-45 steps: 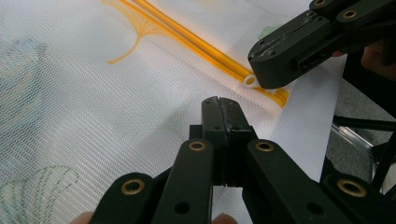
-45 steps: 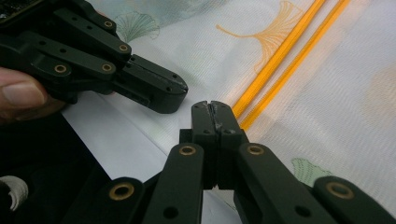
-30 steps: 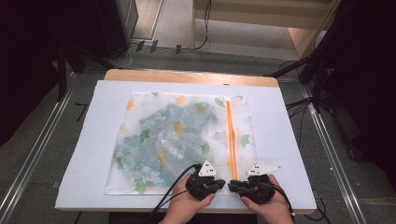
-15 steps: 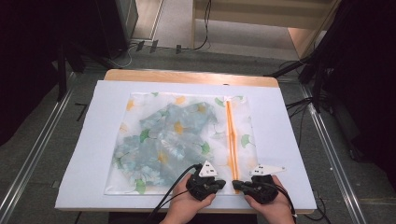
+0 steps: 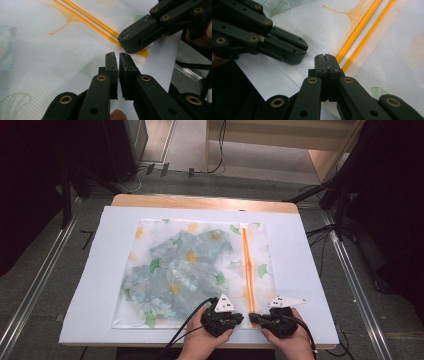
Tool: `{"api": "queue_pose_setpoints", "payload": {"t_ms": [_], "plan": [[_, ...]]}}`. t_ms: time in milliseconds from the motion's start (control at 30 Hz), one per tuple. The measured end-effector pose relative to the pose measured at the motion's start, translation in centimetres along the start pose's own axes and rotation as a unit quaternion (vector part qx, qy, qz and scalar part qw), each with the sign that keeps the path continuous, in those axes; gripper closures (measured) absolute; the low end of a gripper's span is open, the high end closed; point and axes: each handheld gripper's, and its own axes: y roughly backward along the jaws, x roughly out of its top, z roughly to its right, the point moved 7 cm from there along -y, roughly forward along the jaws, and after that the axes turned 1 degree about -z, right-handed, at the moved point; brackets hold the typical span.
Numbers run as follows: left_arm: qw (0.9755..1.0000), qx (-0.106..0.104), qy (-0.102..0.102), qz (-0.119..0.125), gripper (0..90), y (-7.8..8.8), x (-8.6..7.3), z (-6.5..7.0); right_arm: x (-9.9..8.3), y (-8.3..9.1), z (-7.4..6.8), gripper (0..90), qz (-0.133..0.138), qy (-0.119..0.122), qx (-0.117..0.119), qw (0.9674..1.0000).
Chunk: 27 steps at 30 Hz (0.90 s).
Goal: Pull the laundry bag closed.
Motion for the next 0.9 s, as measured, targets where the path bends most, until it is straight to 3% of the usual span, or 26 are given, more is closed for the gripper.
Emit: {"api": "queue_pose_setpoints", "payload": {"t_ms": [233, 700, 900], "plan": [[0.9998, 0.011, -0.017, -0.004, 90.0, -0.26, -0.24, 0.63, 0.05, 0.04, 0.24, 90.0, 0.006, -0.019, 0.009, 0.9998], [0.9997, 0.001, -0.026, -0.006, 90.0, -0.27, -0.37, 0.71, 0.62, 0.09, 0.61, 90.0, 0.011, -0.025, 0.013, 0.9995], [0.9994, 0.006, -0.033, -0.008, 90.0, -0.25, -0.41, 0.79, 0.68, -0.03, 0.78, 90.0, 0.013, -0.024, 0.011, 0.9996]]}}
